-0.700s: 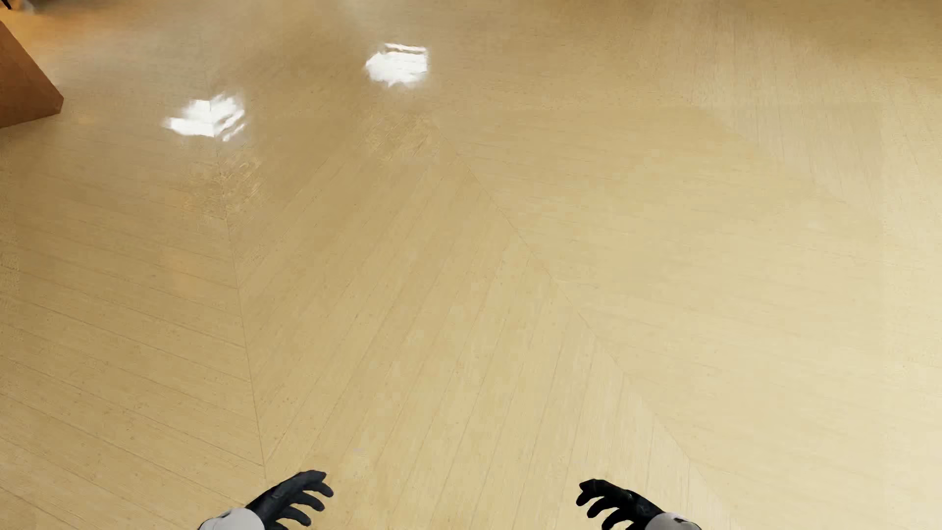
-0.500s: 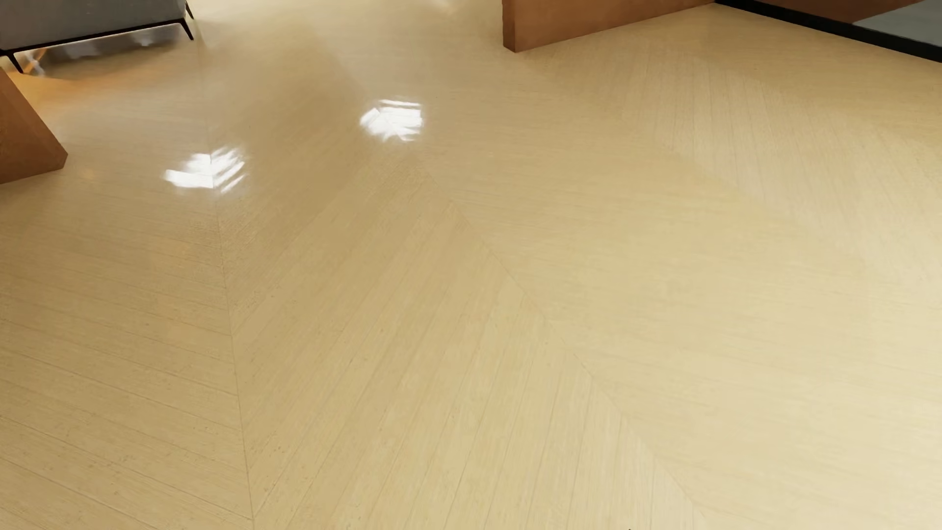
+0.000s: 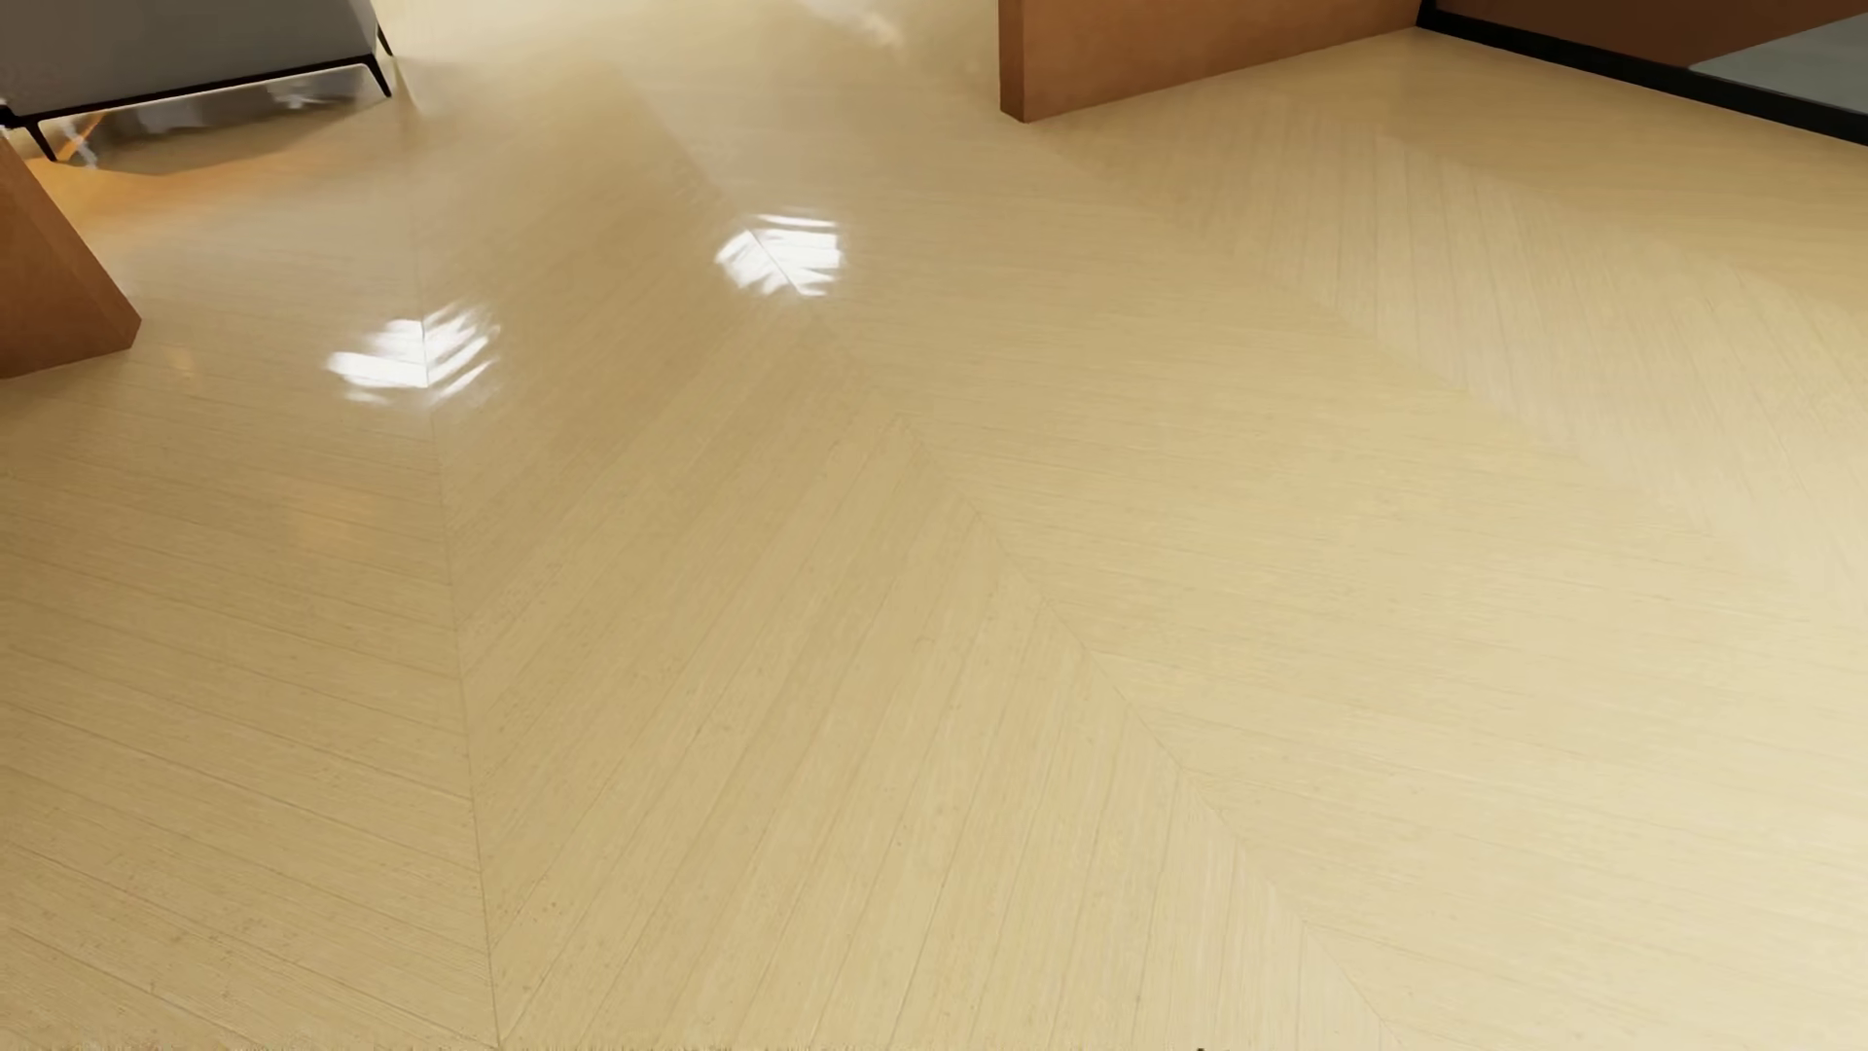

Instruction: Perch on the light cyan chair

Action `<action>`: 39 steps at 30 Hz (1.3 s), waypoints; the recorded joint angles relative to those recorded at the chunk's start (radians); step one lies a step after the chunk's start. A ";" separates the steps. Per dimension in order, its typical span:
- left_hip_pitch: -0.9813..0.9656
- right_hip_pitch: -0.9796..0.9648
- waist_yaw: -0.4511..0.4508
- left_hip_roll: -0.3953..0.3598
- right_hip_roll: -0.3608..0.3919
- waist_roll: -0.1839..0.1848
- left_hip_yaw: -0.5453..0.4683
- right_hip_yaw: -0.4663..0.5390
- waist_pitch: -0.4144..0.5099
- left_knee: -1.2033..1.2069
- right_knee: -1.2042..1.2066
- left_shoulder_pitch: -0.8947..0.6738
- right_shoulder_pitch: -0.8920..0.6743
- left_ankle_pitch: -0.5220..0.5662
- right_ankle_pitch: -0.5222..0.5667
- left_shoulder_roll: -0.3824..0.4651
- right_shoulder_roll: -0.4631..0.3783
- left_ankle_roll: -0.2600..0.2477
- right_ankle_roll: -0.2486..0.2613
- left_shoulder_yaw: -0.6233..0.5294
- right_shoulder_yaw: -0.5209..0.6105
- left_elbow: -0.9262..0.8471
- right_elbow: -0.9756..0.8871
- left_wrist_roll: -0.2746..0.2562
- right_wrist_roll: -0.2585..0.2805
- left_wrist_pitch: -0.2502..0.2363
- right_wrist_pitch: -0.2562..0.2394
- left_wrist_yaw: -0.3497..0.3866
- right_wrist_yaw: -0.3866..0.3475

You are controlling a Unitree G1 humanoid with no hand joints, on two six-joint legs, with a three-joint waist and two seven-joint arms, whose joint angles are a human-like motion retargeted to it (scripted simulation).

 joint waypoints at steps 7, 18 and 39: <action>-0.034 -0.011 0.001 -0.007 0.006 0.001 -0.006 -0.008 0.034 0.040 0.010 -0.040 -0.050 -0.004 0.007 -0.001 0.000 0.013 -0.021 -0.047 0.018 -0.011 0.045 0.015 0.024 0.005 0.032 -0.009 -0.029; -0.714 -0.645 0.020 0.059 -0.076 0.002 -0.074 0.119 0.422 0.781 0.687 -0.458 -0.533 -0.154 -0.112 0.049 -0.102 -0.030 0.042 -0.349 0.477 -0.285 -0.299 0.041 -0.077 -0.009 -0.019 0.024 0.050; -1.700 -1.587 0.023 0.163 -0.121 -0.019 -0.257 0.380 0.863 1.982 1.854 -0.645 -0.735 -0.285 -0.287 0.728 -0.638 -0.167 0.184 -0.373 0.499 -1.407 -1.196 -0.186 0.023 -0.218 -0.111 0.385 -0.538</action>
